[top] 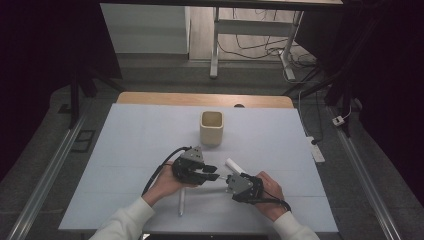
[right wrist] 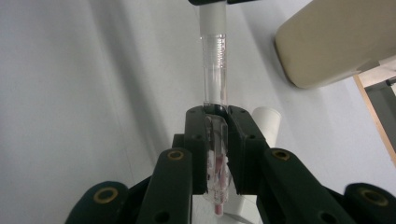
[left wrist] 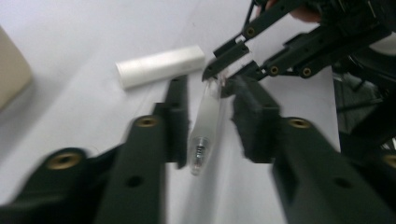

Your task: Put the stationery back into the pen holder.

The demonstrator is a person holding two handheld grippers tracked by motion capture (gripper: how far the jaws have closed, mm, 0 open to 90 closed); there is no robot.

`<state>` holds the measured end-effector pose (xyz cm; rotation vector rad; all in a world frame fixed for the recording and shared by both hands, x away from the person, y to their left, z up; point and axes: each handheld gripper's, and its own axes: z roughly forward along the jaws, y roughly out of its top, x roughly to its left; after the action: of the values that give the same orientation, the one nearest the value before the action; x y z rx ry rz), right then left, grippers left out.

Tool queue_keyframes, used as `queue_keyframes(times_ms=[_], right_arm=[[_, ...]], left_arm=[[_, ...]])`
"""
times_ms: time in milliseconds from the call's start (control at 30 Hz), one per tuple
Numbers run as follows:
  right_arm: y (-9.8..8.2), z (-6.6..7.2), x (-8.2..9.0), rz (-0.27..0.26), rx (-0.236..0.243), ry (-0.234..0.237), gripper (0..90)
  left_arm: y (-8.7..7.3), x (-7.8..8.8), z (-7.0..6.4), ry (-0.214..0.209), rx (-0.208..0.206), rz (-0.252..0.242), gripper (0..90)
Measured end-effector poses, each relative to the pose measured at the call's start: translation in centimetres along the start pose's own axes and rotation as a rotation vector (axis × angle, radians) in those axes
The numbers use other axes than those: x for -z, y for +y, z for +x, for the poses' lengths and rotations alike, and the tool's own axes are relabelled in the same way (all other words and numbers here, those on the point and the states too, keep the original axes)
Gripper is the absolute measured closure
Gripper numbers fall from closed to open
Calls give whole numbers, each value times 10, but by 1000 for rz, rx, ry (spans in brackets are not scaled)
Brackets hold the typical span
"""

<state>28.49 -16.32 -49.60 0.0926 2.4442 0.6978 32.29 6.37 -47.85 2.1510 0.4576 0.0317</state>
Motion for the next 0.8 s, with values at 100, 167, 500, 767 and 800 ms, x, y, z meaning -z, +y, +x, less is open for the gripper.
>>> queue_keyframes(times_ms=[100,167,500,767,800], right_arm=[[-3,-4,3,-37,-45,0,781],[-5,-6,3,-45,-56,4,781],[-12,-17,9,-122,-200,17,781],[-16,-22,12,-189,-308,28,781],[-16,-22,12,-194,-317,28,781]], left_arm=[[1,3,-1,25,10,-41,494],[1,5,-1,45,10,-64,474],[-1,7,2,100,25,-85,383],[-2,5,3,130,41,-88,357],[-1,5,2,132,41,-91,356]])
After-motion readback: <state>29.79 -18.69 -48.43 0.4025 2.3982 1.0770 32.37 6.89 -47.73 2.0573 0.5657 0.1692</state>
